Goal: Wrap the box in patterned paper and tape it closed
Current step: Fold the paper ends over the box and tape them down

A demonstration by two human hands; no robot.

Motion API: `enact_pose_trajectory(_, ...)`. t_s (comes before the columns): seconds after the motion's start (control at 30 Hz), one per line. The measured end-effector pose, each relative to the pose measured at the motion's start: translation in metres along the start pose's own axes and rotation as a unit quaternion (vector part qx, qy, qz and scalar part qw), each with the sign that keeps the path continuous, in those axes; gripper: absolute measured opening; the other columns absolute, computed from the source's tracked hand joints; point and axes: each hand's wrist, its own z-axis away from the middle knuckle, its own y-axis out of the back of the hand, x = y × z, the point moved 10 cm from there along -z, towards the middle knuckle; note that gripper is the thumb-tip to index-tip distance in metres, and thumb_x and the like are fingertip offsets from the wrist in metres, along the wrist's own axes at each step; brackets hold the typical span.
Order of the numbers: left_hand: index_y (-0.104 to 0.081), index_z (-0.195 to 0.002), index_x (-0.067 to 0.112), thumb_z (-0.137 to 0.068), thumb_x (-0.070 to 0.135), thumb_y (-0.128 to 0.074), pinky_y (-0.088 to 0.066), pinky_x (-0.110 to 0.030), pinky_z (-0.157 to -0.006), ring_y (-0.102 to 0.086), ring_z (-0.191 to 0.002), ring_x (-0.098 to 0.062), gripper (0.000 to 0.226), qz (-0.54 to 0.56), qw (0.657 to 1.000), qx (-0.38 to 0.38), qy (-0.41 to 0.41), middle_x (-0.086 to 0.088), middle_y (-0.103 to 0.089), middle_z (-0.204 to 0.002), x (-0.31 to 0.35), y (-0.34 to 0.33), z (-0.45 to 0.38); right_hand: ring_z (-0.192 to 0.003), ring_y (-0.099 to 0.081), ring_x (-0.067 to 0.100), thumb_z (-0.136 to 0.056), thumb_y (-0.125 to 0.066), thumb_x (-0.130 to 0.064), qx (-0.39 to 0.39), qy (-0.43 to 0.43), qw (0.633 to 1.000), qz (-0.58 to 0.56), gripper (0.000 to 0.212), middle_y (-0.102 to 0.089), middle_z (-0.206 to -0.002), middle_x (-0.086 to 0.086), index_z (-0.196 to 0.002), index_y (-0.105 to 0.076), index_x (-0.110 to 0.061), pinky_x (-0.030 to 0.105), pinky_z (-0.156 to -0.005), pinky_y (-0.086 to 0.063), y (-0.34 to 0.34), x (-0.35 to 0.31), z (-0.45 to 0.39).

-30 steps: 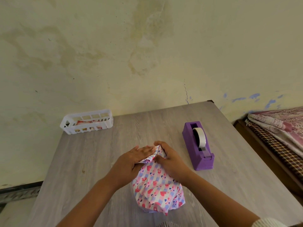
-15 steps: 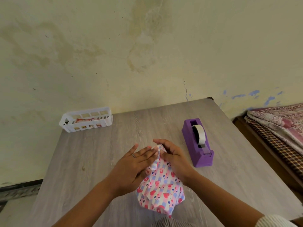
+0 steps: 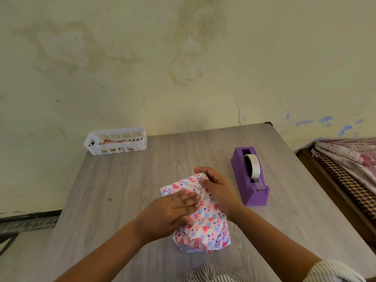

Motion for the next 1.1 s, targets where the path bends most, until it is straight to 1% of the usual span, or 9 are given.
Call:
enact_pose_trajectory(0.13,-0.051,-0.134,0.019,-0.096,0.054,-0.033,-0.039,-0.031,-0.106,-0.045,-0.129,-0.009,0.054,0.173,0.969,0.096,0.149,0.004,-0.052,-0.138,-0.025,0.019,0.015,-0.105,-0.060,0.019,-0.098,-0.044,-0.009,-0.009,-0.005,1.000,-0.010,0.027,-0.060,-0.118,0.000,-0.116,-0.060,-0.020,0.031,-0.092,-0.050,0.000,-0.003,0.001)
enact_pose_trajectory(0.23,-0.004,-0.149,0.038,-0.079,0.081,-0.029,-0.003,-0.025,-0.117,-0.008,-0.144,-0.006,0.086,0.130,0.965,0.024,0.228,0.012,-0.013,-0.156,-0.043,0.008,0.029,-0.108,-0.059,0.016,-0.099,-0.043,-0.012,-0.014,-0.001,1.000,0.023,0.026,-0.058,-0.121,-0.005,-0.117,-0.058,-0.023,0.036,-0.097,-0.050,-0.001,-0.003,-0.001)
enact_pose_trajectory(0.3,0.007,-0.149,0.036,-0.074,0.087,-0.026,0.007,-0.031,-0.117,0.005,-0.145,-0.008,0.096,0.059,0.975,-0.057,0.206,0.014,0.004,-0.158,-0.045,-0.003,0.034,-0.110,-0.058,0.015,-0.098,-0.043,-0.011,-0.016,0.016,0.999,0.035,0.027,-0.058,-0.121,-0.008,-0.118,-0.056,-0.024,0.041,-0.099,-0.048,-0.002,-0.005,-0.001)
enact_pose_trajectory(0.43,0.003,-0.151,0.021,-0.068,0.091,-0.027,0.007,-0.043,-0.115,0.011,-0.145,-0.011,0.113,-0.054,0.976,-0.140,0.158,0.009,0.009,-0.158,-0.039,-0.008,0.036,-0.125,-0.047,0.010,-0.098,-0.043,-0.007,-0.019,0.081,0.983,0.166,0.036,-0.050,-0.134,-0.013,-0.125,-0.055,-0.028,0.025,-0.107,-0.036,-0.006,-0.020,0.000)
enact_pose_trajectory(0.53,0.005,-0.151,0.018,-0.062,0.094,-0.034,0.008,-0.042,-0.115,0.009,-0.145,-0.011,0.123,-0.074,0.973,-0.147,0.161,0.004,0.007,-0.158,-0.036,-0.009,0.036,-0.136,-0.034,0.013,-0.095,-0.045,-0.006,-0.037,0.211,0.893,0.396,0.037,-0.039,-0.147,-0.005,-0.126,-0.060,-0.020,0.012,-0.106,-0.021,-0.019,-0.043,0.009)
enact_pose_trajectory(0.67,0.002,-0.151,0.017,-0.062,0.092,-0.042,0.003,-0.043,-0.115,0.007,-0.145,-0.012,0.125,-0.051,0.973,-0.133,0.183,0.003,0.004,-0.159,-0.038,-0.011,0.040,-0.133,-0.023,-0.001,-0.091,-0.058,-0.019,-0.164,0.275,0.831,0.455,0.040,-0.045,-0.144,-0.004,-0.130,-0.057,-0.017,0.001,-0.103,0.000,-0.043,-0.048,0.030)
enact_pose_trajectory(0.83,0.000,-0.151,0.018,-0.064,0.090,-0.045,0.000,-0.040,-0.116,0.003,-0.145,-0.010,0.121,-0.042,0.973,-0.117,0.196,0.005,0.001,-0.159,-0.039,-0.011,0.040,-0.122,-0.054,0.019,-0.088,-0.057,-0.014,-0.161,0.320,0.787,0.502,0.028,-0.064,-0.124,0.002,-0.113,-0.069,-0.012,0.033,-0.105,-0.042,-0.050,-0.054,0.037)
enact_pose_trajectory(1.0,-0.003,-0.151,0.021,-0.063,0.090,-0.042,-0.006,-0.039,-0.115,-0.006,-0.145,-0.009,0.119,-0.053,0.972,-0.108,0.202,0.005,-0.008,-0.158,-0.040,-0.007,0.040,-0.139,-0.031,0.013,-0.080,-0.065,0.002,-0.257,0.256,0.758,0.543,0.059,-0.045,-0.144,-0.001,-0.134,-0.052,-0.014,0.028,-0.118,-0.005,-0.052,-0.031,0.034)
enact_pose_trajectory(1.1,-0.004,-0.151,0.025,-0.061,0.091,-0.042,-0.008,-0.037,-0.115,-0.006,-0.144,-0.007,0.118,-0.045,0.971,-0.106,0.208,0.007,-0.008,-0.158,-0.041,-0.006,0.038,-0.143,-0.008,0.000,-0.087,-0.055,0.000,-0.320,0.192,0.739,0.561,0.068,-0.021,-0.155,-0.011,-0.147,-0.030,-0.021,0.023,-0.118,0.002,-0.045,-0.025,0.039)
